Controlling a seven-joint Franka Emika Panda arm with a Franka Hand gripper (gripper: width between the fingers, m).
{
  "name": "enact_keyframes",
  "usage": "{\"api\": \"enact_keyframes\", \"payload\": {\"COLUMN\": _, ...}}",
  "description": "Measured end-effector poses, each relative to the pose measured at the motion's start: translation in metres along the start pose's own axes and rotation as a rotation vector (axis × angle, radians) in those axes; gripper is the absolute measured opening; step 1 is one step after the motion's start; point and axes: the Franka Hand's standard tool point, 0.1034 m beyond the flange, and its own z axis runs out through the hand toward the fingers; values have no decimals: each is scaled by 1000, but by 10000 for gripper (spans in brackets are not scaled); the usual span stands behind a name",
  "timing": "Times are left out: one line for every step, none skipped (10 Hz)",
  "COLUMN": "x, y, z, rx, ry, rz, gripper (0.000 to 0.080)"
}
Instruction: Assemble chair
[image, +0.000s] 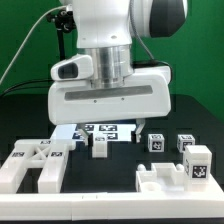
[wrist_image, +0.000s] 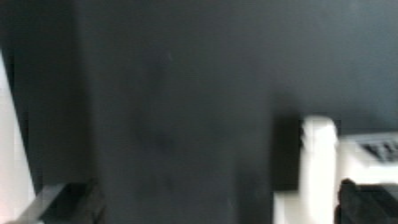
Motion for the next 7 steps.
{"api": "enact_keyframes", "payload": {"x": -7, "y": 4, "z": 2, "rx": -18, "ry": -49, "rz": -13, "gripper": 649}}
{"api": "enact_keyframes", "payload": {"x": -21, "y": 1, "z": -2, "rx": -26, "ry": -173, "rz": -15, "gripper": 649}}
{"api": "enact_keyframes", "payload": {"x": -26, "y": -1, "z": -6, "rx": -20, "ry": -261, "rz": -17, "gripper": 649}}
{"api": "enact_keyframes", "payload": {"x": -26, "y": -3, "z": -4, "rx": -19, "ry": -284, "rz": -14, "gripper": 649}}
{"api": "enact_keyframes", "payload": {"x": -32, "y": -4, "z": -3, "rx": -5, "ry": -390, "rz": -11, "gripper": 649}}
{"api": "enact_keyframes", "payload": {"x": -32, "y": -5, "z": -2, "rx": 0, "ry": -448, "rz": -11, "gripper": 649}}
{"api": "enact_keyframes", "payload": {"x": -39, "y": -2, "z": 2, "rx": -4, "ry": -556, "rz": -16, "gripper": 649}}
